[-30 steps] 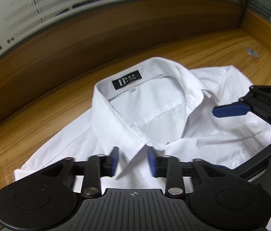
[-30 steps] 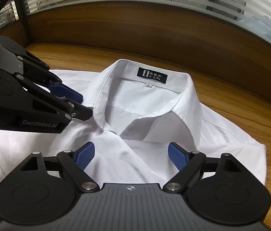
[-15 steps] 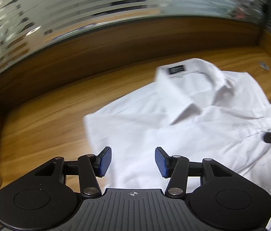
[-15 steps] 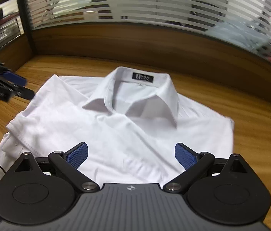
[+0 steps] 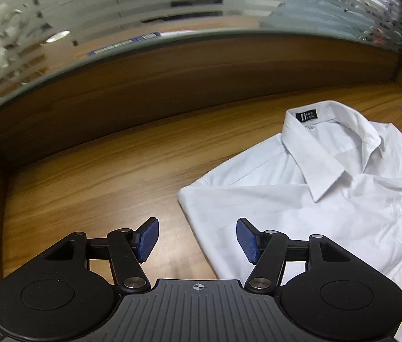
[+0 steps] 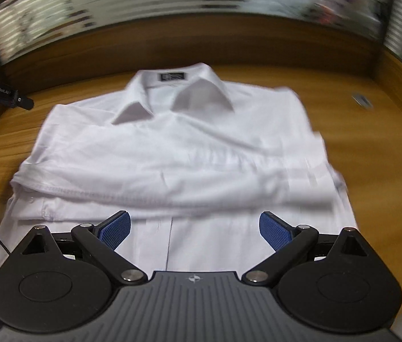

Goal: Fold clothes

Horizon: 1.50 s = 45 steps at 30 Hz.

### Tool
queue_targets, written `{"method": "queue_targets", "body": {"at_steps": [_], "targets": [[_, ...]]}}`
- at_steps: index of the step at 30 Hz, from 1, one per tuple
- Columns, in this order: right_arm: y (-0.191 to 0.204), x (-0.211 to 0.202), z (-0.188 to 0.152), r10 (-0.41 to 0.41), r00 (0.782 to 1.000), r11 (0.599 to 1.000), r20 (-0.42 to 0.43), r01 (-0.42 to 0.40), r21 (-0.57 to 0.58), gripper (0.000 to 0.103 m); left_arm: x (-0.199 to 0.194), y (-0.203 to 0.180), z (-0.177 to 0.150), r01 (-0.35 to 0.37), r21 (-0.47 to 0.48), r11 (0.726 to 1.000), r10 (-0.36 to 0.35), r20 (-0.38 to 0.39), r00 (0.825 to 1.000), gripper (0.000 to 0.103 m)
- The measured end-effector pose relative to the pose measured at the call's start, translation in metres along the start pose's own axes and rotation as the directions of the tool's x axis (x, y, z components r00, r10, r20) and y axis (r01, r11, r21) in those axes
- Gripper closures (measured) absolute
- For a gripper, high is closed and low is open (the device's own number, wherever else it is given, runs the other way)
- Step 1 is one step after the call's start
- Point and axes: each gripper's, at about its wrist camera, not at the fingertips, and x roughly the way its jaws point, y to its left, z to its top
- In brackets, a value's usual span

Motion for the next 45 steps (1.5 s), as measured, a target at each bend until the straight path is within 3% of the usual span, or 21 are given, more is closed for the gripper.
{"method": "queue_targets", "body": {"at_steps": [6, 11, 15, 19, 22, 24, 27, 29, 31, 34, 41, 45], "targets": [[0.024, -0.019, -0.071, -0.182, 0.981, 0.953, -0.073, 0.194, 0.234, 0.004, 0.034, 0.007, 0.007, 0.057, 0.04, 0.998, -0.057, -0.017, 0.998, 0.04], [0.047, -0.026, -0.11, -0.241, 0.963, 0.894, -0.124, 0.269, 0.358, 0.004, 0.062, 0.013, 0.013, 0.105, 0.072, 0.992, -0.103, -0.033, 0.994, 0.041], [0.058, -0.022, -0.119, -0.268, 0.953, 0.852, -0.139, 0.302, 0.428, 0.004, 0.08, 0.014, 0.017, 0.135, 0.097, 0.986, -0.131, -0.048, 0.99, 0.052], [0.051, -0.022, -0.124, -0.293, 0.945, 0.753, -0.144, 0.321, 0.575, 0.006, 0.09, 0.01, 0.017, 0.141, 0.12, 0.983, -0.135, -0.059, 0.989, 0.058], [0.042, -0.023, -0.136, -0.29, 0.947, 0.656, -0.142, 0.304, 0.691, 0.021, 0.096, 0.013, 0.015, 0.159, 0.113, 0.981, -0.153, -0.059, 0.987, 0.064], [0.039, -0.022, -0.143, -0.275, 0.951, 0.629, -0.142, 0.29, 0.722, 0.034, 0.098, 0.016, 0.013, 0.173, 0.099, 0.98, -0.169, -0.052, 0.984, 0.067], [0.04, -0.021, -0.145, -0.274, 0.952, 0.616, -0.139, 0.285, 0.734, 0.047, 0.099, 0.021, 0.013, 0.196, 0.091, 0.976, -0.193, -0.038, 0.98, 0.085], [0.043, -0.024, -0.141, -0.304, 0.939, 0.609, -0.161, 0.321, 0.725, 0.064, 0.099, 0.022, 0.014, 0.201, 0.085, 0.976, -0.198, -0.034, 0.98, 0.094], [0.047, -0.026, -0.137, -0.349, 0.918, 0.607, -0.188, 0.374, 0.702, 0.076, 0.098, 0.023, 0.014, 0.191, 0.075, 0.979, -0.189, -0.035, 0.981, 0.097], [0.054, -0.025, -0.13, -0.412, 0.884, 0.64, -0.219, 0.453, 0.621, 0.102, 0.098, 0.023, 0.013, 0.173, 0.066, 0.983, -0.171, -0.033, 0.985, 0.097], [0.052, -0.009, -0.113, -0.45, 0.865, 0.716, -0.223, 0.499, 0.488, 0.102, 0.091, 0.029, 0.004, 0.106, 0.074, 0.992, -0.103, -0.036, 0.994, 0.097], [0.039, 0.004, -0.097, -0.442, 0.873, 0.766, -0.207, 0.488, 0.419, 0.102, 0.086, 0.046, -0.004, 0.073, 0.02, 0.997, -0.073, -0.043, 0.996, 0.097]]}}
